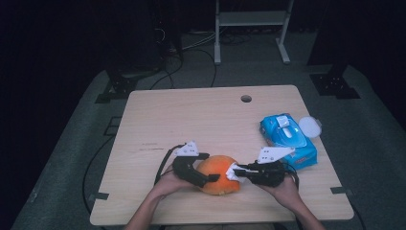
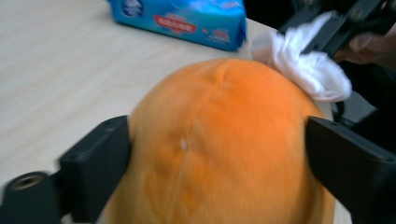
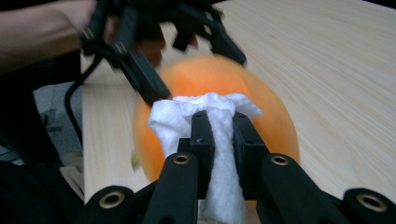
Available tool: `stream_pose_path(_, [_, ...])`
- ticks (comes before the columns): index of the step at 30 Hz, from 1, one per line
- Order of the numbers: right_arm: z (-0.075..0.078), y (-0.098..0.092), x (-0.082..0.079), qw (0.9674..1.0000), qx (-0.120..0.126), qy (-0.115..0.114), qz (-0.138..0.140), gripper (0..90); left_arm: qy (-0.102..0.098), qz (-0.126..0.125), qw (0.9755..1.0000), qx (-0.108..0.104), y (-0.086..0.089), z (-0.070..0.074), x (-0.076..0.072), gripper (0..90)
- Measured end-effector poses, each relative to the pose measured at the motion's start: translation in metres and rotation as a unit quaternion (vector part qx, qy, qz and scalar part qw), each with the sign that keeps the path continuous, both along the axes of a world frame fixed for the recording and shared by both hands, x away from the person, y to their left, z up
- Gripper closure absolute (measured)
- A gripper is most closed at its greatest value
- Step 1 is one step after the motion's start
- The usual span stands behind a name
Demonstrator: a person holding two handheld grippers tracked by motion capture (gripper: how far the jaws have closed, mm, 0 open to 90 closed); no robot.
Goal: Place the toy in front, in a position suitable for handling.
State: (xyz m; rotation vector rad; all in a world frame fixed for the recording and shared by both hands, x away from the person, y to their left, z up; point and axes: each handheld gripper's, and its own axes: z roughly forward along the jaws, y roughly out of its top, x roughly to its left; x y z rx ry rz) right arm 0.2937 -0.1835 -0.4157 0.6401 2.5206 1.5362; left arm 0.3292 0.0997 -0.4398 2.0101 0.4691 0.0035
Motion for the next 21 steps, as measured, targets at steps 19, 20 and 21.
stream_pose_path(19, [-0.003, 0.002, -0.009, 0.9994, -0.026, -0.007, -0.020, 80.5, -0.011, 0.043, 0.9990, 0.003, -0.002, -0.004, 0.001, 23.3])
stream_pose_path(20, [0.001, 0.010, -0.013, 0.9993, -0.031, -0.020, -0.009, 80.4, -0.011, 0.043, 0.9990, 0.002, -0.002, -0.004, 0.001, 23.3])
stream_pose_path(21, [0.003, 0.014, -0.014, 0.9990, -0.034, -0.028, -0.006, 80.4, -0.013, 0.041, 0.9991, 0.004, -0.003, -0.004, 0.000, 23.3])
